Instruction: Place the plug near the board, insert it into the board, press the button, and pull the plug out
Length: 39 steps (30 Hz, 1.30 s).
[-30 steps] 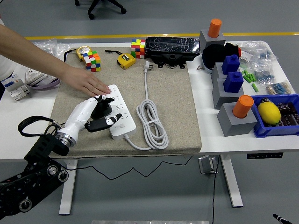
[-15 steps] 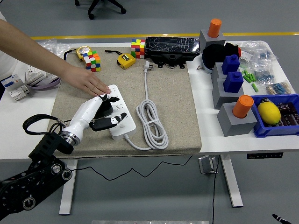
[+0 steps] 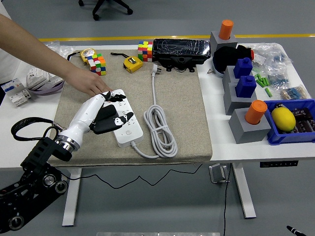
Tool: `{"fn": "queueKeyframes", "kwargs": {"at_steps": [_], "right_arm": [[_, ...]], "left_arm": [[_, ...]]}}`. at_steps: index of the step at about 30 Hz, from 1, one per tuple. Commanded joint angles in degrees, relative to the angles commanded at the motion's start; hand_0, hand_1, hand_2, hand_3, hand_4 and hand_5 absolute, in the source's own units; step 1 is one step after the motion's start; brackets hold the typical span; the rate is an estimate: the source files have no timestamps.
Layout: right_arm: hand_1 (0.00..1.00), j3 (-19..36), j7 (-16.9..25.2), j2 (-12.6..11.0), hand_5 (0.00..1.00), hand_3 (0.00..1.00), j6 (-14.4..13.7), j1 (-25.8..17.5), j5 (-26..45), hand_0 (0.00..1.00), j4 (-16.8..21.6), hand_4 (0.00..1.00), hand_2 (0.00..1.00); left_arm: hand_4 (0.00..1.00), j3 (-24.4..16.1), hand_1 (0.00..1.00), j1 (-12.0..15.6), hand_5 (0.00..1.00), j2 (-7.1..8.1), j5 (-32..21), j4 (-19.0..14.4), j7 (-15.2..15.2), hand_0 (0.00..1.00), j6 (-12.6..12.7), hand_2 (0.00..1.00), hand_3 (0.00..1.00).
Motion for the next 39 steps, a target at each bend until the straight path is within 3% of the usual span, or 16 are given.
{"fn": "queueKeyframes", "kwargs": {"at_steps": [4, 5, 10, 13, 23, 39], "right_arm": [[0.647, 0.1, 0.0, 0.0, 0.550, 0.558, 0.0, 0.0, 0.0, 0.651, -0.1, 0.984, 0.630], [0.647, 0.1, 0.0, 0.0, 0.551, 0.558, 0.0, 0.0, 0.0, 0.652, -0.1, 0.984, 0.630], [0.647, 0.0, 0.0, 0.0, 0.551, 0.558, 0.0, 0.1, 0.0, 0.652, 0.0, 0.984, 0.630], [0.647, -0.1, 0.0, -0.1, 0.550, 0.557, 0.0, 0.1, 0.1, 0.651, 0.0, 0.984, 0.630], [0.647, -0.5, 0.0, -0.3, 0.552, 0.557, 0.0, 0.3, 0.2, 0.653, 0.0, 0.984, 0.630], [0.647, -0.8, 0.0, -0.4, 0.551, 0.557, 0.1, 0.2, 0.3, 0.653, 0.0, 0.984, 0.629]], "left_arm": [[0.809, 0.0, 0.378, 0.2, 0.509, 0.54, 2.7, -3.4, 5.2, 0.334, -6.9, 0.434, 0.726], [0.830, 0.1, 0.051, 0.1, 0.526, 0.56, 3.8, -4.0, 6.7, 0.150, -9.0, 0.124, 0.829], [0.830, 0.4, 0.051, -0.7, 0.526, 0.30, 4.3, -4.5, 10.9, 0.150, -16.0, 0.124, 0.829], [0.864, 0.8, 0.023, -1.3, 0.560, 0.10, 3.8, -3.6, 12.6, 0.110, -18.4, 0.115, 0.852], [0.846, 2.2, 0.023, -2.0, 0.563, -0.14, 2.9, -0.3, 13.9, 0.100, -20.8, 0.118, 0.849], [0.888, 3.1, 0.022, -2.6, 0.595, -0.47, 2.9, 3.0, 14.5, 0.101, -21.0, 0.118, 0.838]]}}
